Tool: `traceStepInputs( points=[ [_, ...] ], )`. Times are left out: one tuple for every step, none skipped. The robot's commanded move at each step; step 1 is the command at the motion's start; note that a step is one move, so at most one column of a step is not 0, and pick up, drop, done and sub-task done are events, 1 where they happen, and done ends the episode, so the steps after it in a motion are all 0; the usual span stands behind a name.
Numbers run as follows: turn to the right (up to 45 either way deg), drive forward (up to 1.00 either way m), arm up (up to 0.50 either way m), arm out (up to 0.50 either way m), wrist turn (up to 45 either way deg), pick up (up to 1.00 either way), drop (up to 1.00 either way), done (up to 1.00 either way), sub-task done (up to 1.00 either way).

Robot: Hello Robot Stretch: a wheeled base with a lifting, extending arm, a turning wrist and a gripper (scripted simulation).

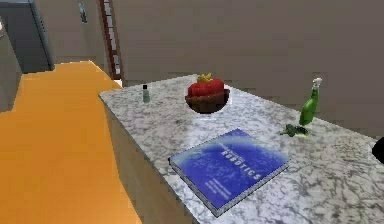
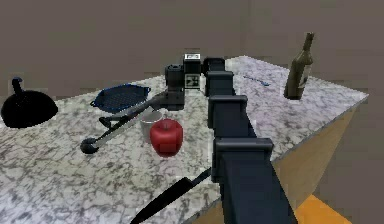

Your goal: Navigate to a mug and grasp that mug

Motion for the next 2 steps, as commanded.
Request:
traceStepInputs(
  points=[
    [0.0, 0.00, 0.00, 0.00, 45.0, 0.00, 0.00, 0.00, 0.00],
    [0.0, 0.00, 0.00, 0.00, 6.0, 0.00, 0.00, 0.00, 0.00]
  ],
)
